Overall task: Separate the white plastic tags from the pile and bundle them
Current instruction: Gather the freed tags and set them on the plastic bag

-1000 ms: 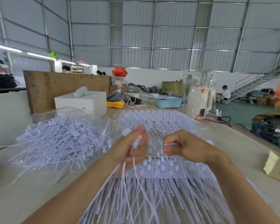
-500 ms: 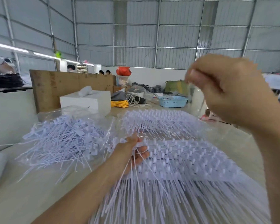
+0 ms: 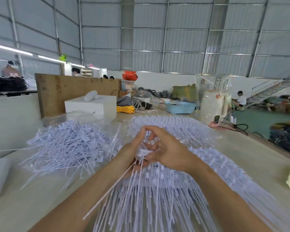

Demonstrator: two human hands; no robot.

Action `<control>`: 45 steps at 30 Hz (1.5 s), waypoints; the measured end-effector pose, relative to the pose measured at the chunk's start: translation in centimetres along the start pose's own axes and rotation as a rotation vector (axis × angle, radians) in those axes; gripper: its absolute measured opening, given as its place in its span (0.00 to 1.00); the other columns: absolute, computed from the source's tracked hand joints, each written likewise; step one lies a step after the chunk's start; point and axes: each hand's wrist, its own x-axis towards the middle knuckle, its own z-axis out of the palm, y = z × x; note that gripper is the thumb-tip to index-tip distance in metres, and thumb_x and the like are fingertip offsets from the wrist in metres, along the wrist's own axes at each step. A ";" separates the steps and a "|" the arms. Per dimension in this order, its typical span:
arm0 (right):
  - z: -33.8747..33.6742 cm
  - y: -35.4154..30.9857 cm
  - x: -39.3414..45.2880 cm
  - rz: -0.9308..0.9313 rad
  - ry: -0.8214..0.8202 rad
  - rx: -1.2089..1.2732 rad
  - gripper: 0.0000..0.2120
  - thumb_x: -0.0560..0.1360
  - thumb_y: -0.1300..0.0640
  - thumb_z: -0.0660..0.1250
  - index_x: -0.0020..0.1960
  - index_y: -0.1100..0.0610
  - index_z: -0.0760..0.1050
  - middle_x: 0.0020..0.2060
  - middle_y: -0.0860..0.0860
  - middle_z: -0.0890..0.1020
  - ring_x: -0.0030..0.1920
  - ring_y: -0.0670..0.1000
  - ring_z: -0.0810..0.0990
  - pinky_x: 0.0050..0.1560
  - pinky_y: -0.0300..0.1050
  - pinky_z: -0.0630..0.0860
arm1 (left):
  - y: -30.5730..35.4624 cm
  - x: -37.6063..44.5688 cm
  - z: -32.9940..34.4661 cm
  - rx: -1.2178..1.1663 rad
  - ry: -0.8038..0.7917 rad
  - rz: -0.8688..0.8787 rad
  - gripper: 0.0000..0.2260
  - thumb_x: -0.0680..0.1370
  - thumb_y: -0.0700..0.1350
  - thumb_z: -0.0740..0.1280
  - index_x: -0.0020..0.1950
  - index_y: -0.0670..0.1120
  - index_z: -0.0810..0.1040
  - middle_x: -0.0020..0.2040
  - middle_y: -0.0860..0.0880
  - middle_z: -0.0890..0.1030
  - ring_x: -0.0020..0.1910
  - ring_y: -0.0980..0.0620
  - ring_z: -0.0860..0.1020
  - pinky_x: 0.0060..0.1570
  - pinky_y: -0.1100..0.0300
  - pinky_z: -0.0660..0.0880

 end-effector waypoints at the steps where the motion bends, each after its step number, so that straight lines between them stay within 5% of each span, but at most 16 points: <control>1: 0.2 0.4 0.0 -0.026 0.051 -0.016 0.35 0.70 0.67 0.72 0.70 0.47 0.63 0.54 0.50 0.66 0.41 0.45 0.74 0.44 0.40 0.78 | -0.3 0.1 -0.2 0.095 0.084 0.027 0.20 0.67 0.62 0.68 0.37 0.44 0.76 0.25 0.48 0.74 0.18 0.55 0.67 0.17 0.71 0.59; 5: 0.0 1.4 -0.3 0.004 0.132 -0.070 0.31 0.68 0.59 0.76 0.67 0.51 0.67 0.52 0.47 0.68 0.42 0.42 0.71 0.41 0.30 0.72 | -0.8 0.5 -0.2 0.169 0.256 0.175 0.09 0.73 0.44 0.71 0.36 0.43 0.76 0.25 0.48 0.76 0.20 0.54 0.71 0.18 0.69 0.62; 8: -0.2 2.0 -0.9 0.034 -0.049 -0.094 0.12 0.73 0.53 0.71 0.52 0.60 0.76 0.38 0.47 0.76 0.34 0.42 0.75 0.38 0.36 0.72 | -0.6 0.6 -0.3 0.241 0.353 0.285 0.12 0.73 0.48 0.72 0.32 0.47 0.76 0.23 0.49 0.75 0.18 0.55 0.69 0.18 0.69 0.62; 10: -0.2 2.1 -1.0 0.034 -0.074 -0.109 0.13 0.76 0.54 0.67 0.46 0.65 0.77 0.32 0.52 0.78 0.31 0.49 0.79 0.37 0.44 0.74 | -0.4 0.5 -0.2 0.297 0.354 0.307 0.13 0.72 0.53 0.72 0.32 0.47 0.77 0.23 0.49 0.76 0.18 0.56 0.69 0.19 0.70 0.63; 14: -0.4 1.4 -0.8 0.001 0.074 -0.393 0.08 0.76 0.50 0.66 0.50 0.53 0.78 0.41 0.50 0.81 0.45 0.53 0.79 0.44 0.47 0.74 | -0.3 0.0 0.2 0.284 0.277 0.262 0.16 0.64 0.61 0.70 0.35 0.48 0.80 0.27 0.47 0.79 0.22 0.55 0.75 0.20 0.69 0.65; 19: -0.1 1.1 -0.9 -0.032 0.139 -0.601 0.11 0.76 0.52 0.66 0.57 0.44 0.77 0.50 0.48 0.82 0.52 0.53 0.78 0.43 0.44 0.70 | -0.6 -0.1 0.6 0.384 0.221 0.275 0.14 0.69 0.62 0.67 0.32 0.54 0.81 0.26 0.47 0.77 0.21 0.52 0.75 0.18 0.69 0.63; 23: -0.5 1.0 -1.0 -0.010 0.030 -0.380 0.06 0.76 0.52 0.67 0.48 0.53 0.80 0.39 0.48 0.81 0.44 0.51 0.79 0.46 0.46 0.74 | -0.5 -0.1 0.3 0.420 0.195 0.281 0.17 0.76 0.59 0.63 0.35 0.49 0.79 0.24 0.47 0.76 0.19 0.52 0.72 0.19 0.70 0.62; 30: -0.9 1.0 -1.1 -0.025 -0.040 -0.166 0.07 0.77 0.59 0.66 0.49 0.61 0.82 0.46 0.56 0.84 0.49 0.53 0.81 0.55 0.52 0.75 | -0.4 -0.2 0.5 0.451 0.155 0.189 0.18 0.79 0.52 0.62 0.32 0.47 0.73 0.21 0.49 0.71 0.16 0.54 0.66 0.20 0.71 0.58; 35: -2.1 1.0 -1.6 -0.010 -0.158 -0.195 0.06 0.76 0.60 0.67 0.43 0.59 0.82 0.38 0.51 0.82 0.39 0.44 0.78 0.49 0.43 0.74 | -0.1 -0.7 0.6 0.560 0.011 0.148 0.13 0.79 0.46 0.59 0.37 0.44 0.75 0.21 0.50 0.68 0.16 0.54 0.63 0.21 0.71 0.56; 39: -4.4 1.5 -2.2 0.031 -0.024 -0.166 0.14 0.76 0.58 0.67 0.32 0.50 0.75 0.25 0.42 0.74 0.28 0.37 0.72 0.35 0.29 0.67 | 1.0 -1.1 0.1 0.266 -0.163 0.201 0.18 0.77 0.54 0.64 0.30 0.47 0.71 0.22 0.49 0.66 0.14 0.56 0.59 0.19 0.73 0.55; 42: -5.1 2.2 -2.3 0.029 0.191 -0.057 0.16 0.78 0.58 0.64 0.30 0.53 0.73 0.21 0.42 0.69 0.23 0.40 0.67 0.30 0.30 0.62 | 1.7 -1.1 0.0 -0.031 -0.126 0.235 0.13 0.69 0.55 0.67 0.34 0.47 0.72 0.24 0.51 0.67 0.16 0.58 0.61 0.15 0.71 0.56; 45: -4.5 2.0 -2.3 0.008 0.158 0.111 0.16 0.78 0.58 0.63 0.32 0.52 0.72 0.26 0.44 0.67 0.26 0.44 0.64 0.32 0.36 0.62 | 1.6 -0.8 0.1 -0.257 -0.078 0.237 0.09 0.66 0.47 0.70 0.38 0.46 0.73 0.25 0.51 0.68 0.19 0.59 0.64 0.15 0.71 0.59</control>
